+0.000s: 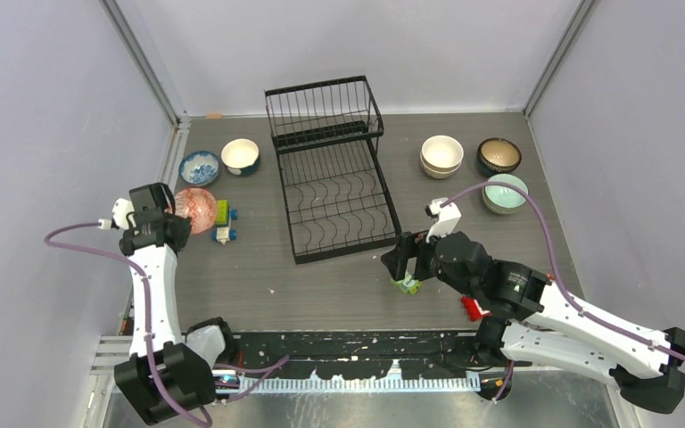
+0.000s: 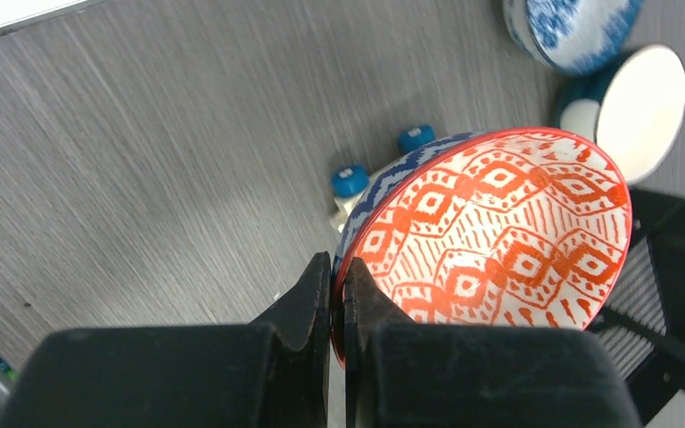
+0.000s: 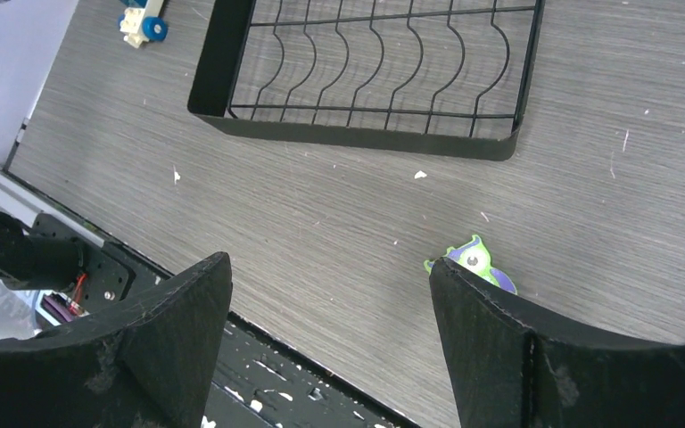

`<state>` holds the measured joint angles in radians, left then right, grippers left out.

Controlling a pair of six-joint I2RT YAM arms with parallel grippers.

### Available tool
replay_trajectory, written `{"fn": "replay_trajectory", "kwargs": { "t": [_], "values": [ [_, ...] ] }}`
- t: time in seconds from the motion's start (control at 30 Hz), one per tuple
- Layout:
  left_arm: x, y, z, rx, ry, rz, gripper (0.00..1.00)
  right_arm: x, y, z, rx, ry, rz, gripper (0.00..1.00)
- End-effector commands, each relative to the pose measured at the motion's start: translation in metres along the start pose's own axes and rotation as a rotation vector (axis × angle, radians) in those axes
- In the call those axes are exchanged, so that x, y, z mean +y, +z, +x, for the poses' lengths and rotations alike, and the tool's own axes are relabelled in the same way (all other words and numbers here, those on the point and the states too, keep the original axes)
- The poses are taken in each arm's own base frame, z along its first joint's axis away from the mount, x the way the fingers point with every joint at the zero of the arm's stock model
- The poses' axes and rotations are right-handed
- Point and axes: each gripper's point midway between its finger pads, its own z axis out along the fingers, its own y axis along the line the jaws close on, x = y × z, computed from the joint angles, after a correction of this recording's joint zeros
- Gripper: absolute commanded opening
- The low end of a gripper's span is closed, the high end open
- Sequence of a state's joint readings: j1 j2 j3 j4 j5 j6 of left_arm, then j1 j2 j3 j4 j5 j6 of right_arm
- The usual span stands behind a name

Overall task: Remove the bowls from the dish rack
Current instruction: Place the bowl at the center of the board.

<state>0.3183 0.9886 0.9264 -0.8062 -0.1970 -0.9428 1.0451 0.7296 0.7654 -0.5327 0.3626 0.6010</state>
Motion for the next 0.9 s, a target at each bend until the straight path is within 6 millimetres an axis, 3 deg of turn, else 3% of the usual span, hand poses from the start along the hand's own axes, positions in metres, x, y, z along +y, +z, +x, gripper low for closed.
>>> {"fn": "replay_trajectory", "kwargs": {
  "t": [0.0, 0.2, 0.43, 0.87],
  "values": [
    [-0.007, 0.018, -0.028, -0.088, -0.171, 0.036, 0.00, 0.006, -0.005, -0.005, -0.038, 0.044, -0.046, 0.85],
    [0.006, 0.048, -0.037, -0.145, -0.305, 0.010, 0.00, 0.001, -0.010, -0.001, -0.045, 0.058, -0.054, 0.85],
    [-0.002, 0.074, -0.048, -0.174, -0.332, 0.010, 0.00, -0.007, -0.012, 0.002, -0.060, 0.063, -0.035, 0.85],
    [-0.007, 0.123, -0.044, -0.144, -0.331, -0.018, 0.00, -0.019, -0.013, -0.004, -0.104, 0.035, 0.010, 0.85]
  ]
}}
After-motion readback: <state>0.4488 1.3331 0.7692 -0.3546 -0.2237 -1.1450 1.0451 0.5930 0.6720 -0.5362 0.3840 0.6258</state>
